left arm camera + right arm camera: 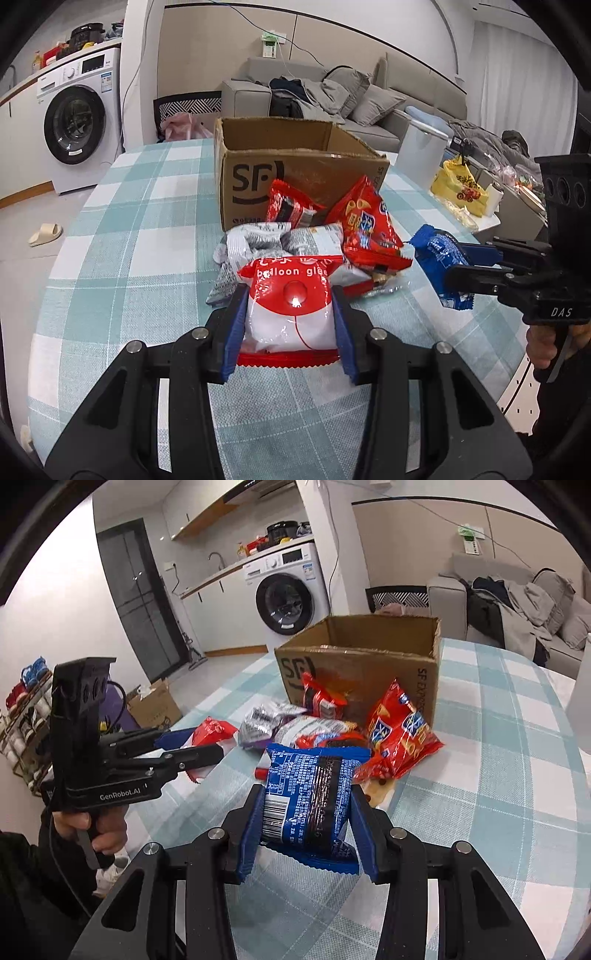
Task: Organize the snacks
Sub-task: 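Lift both packs into the SF box and open both tools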
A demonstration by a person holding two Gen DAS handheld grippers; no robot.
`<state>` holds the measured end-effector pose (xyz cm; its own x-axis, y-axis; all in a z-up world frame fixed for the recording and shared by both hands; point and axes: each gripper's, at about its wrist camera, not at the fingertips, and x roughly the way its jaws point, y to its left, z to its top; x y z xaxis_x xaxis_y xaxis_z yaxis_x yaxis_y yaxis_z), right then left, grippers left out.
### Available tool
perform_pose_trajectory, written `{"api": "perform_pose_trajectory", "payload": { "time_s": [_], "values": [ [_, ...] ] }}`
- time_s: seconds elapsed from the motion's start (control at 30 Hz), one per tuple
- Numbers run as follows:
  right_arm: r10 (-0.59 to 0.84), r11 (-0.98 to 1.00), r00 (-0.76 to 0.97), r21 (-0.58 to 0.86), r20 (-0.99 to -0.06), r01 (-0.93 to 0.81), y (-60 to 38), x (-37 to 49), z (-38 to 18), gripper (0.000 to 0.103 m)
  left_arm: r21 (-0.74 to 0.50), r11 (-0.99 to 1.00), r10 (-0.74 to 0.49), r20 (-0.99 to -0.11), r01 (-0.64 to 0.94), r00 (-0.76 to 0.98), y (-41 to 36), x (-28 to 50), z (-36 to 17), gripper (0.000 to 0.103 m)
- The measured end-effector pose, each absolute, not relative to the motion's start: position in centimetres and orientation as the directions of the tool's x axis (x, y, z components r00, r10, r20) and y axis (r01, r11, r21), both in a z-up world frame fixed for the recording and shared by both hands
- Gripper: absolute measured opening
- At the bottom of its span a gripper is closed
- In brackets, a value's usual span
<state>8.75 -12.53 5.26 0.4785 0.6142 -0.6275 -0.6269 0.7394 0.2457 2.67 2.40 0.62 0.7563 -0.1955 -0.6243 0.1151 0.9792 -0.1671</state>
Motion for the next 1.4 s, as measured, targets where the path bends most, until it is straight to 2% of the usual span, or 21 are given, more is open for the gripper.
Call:
{"api": "perform_pose_trajectory", "payload": {
  "time_s": [0.33,1.0,1.4],
  "values": [
    [0.612,0.776,0.558,0.289,-0.56,-0.561,-13.6,10.6,7.4,0.045,-0.159,0.983,-0.173,-0.586,0.097,0.792,2.4,4.3,3.3,0.04],
    [0.594,0.803,0.641,0.322,-0.486,-0.501,-12.9,14.8,11.1,0.045,-0.149,0.987,-0.134,-0.516,0.065,0.846,2.7,10.7,7.2,0.04],
    [0.565,0.825,0.671,0.324,-0.48,-0.463,-12.2,17.8,11.4,0.045,-0.148,0.988,-0.103,-0.497,0.032,0.862,3.5,15.1,6.4,0.04]
  ]
}}
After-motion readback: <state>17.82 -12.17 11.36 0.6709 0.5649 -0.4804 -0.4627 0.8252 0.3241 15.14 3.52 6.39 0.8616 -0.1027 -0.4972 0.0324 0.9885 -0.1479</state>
